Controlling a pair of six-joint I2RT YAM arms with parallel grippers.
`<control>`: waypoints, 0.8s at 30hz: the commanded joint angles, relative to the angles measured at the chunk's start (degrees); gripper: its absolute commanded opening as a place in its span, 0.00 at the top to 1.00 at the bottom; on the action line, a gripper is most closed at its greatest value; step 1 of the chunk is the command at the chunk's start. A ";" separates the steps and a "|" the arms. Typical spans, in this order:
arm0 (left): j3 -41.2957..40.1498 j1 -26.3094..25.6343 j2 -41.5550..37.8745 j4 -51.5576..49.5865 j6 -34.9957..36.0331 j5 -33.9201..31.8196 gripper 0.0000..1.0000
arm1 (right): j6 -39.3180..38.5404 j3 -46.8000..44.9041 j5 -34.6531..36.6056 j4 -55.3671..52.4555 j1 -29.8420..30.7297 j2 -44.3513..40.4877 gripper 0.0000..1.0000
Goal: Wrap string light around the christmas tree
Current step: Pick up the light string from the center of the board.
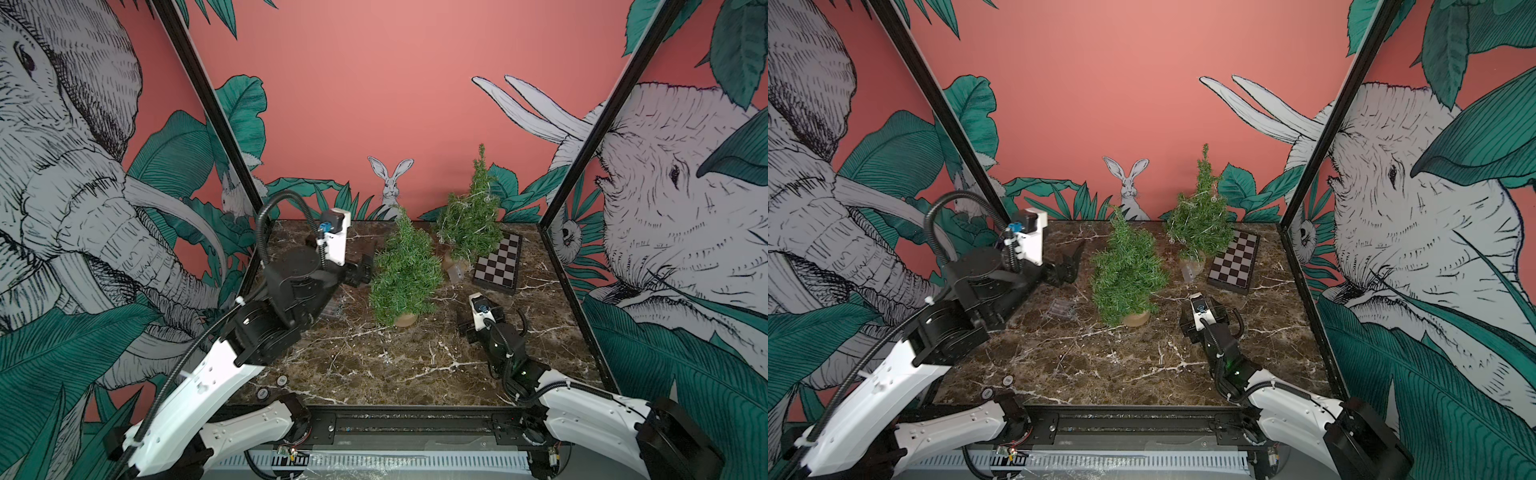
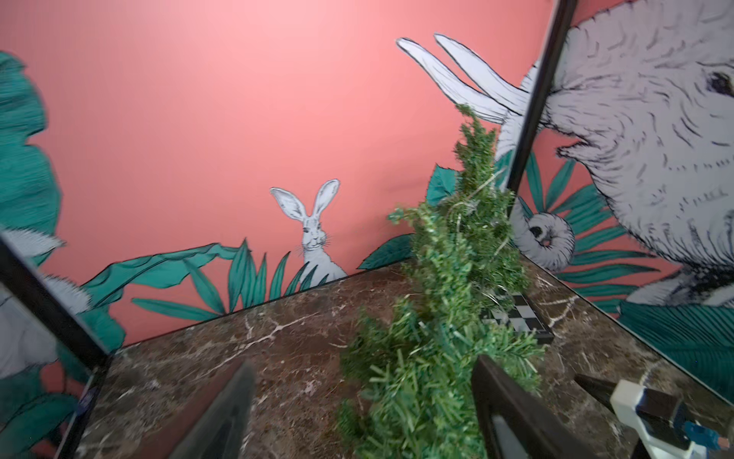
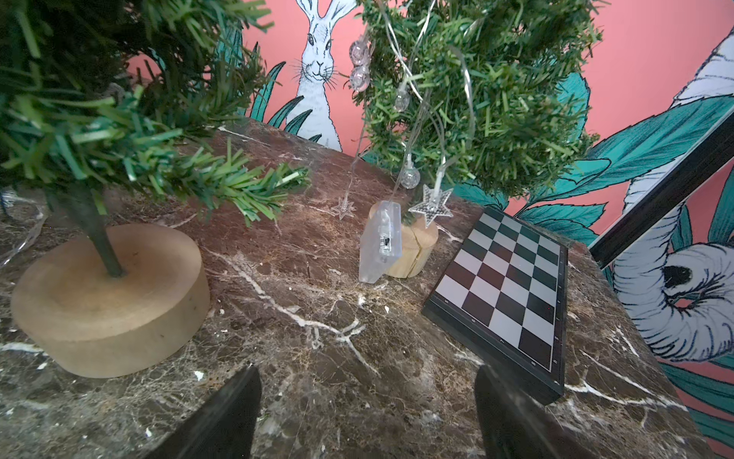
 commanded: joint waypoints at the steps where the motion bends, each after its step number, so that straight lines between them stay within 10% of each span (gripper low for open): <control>1: -5.07 -0.11 -5.25 -10.18 -7.20 -12.35 0.15 | -0.40 0.71 1.35 2.79 0.38 0.64 0.14; 8: -16.82 -0.03 -7.81 -24.20 -20.61 -19.53 0.37 | 0.36 1.02 1.00 2.78 0.38 1.85 0.14; 13: -21.77 7.83 0.56 -20.99 -22.25 -6.98 0.41 | 0.45 1.75 0.24 2.79 0.43 2.94 0.13; 20: -24.16 35.61 12.73 -12.46 -15.90 20.56 0.52 | 0.85 2.05 -1.37 2.41 0.41 3.00 0.13; 24: -21.55 39.37 21.03 -12.53 -9.61 23.63 0.67 | 0.98 2.28 -1.54 1.82 0.36 3.10 0.13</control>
